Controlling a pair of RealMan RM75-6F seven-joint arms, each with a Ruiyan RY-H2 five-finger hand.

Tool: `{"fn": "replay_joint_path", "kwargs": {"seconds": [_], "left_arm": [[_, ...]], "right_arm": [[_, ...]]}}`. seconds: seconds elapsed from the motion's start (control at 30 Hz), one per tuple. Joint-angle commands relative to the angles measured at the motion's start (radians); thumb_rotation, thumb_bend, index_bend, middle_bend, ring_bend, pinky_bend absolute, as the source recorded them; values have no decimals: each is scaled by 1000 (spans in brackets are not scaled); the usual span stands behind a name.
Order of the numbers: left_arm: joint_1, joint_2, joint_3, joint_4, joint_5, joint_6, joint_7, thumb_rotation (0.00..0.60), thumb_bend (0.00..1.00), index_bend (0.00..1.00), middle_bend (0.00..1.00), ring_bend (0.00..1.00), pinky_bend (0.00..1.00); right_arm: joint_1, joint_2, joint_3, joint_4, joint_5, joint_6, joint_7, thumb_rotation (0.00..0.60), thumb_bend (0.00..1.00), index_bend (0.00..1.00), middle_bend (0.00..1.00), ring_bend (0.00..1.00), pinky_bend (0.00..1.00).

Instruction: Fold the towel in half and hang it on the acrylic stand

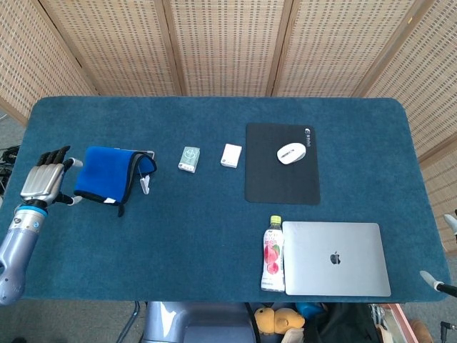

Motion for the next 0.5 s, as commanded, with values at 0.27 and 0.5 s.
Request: {"fn": "replay_joint_path", "kwargs": {"seconds": [0.27, 0.5], "left_arm": [[58, -7, -22, 46, 143, 23, -170, 600, 133, 0, 0, 0, 0], [147, 120, -28, -67, 272, 147, -266, 600, 134, 0, 0, 0, 0]], "right_arm": [[-2, 1, -2, 0, -6, 5, 1, 600, 0, 0, 0, 0, 0], [-3, -1, -5, -1, -15, 11, -1, 600, 0, 0, 0, 0, 0]]}}
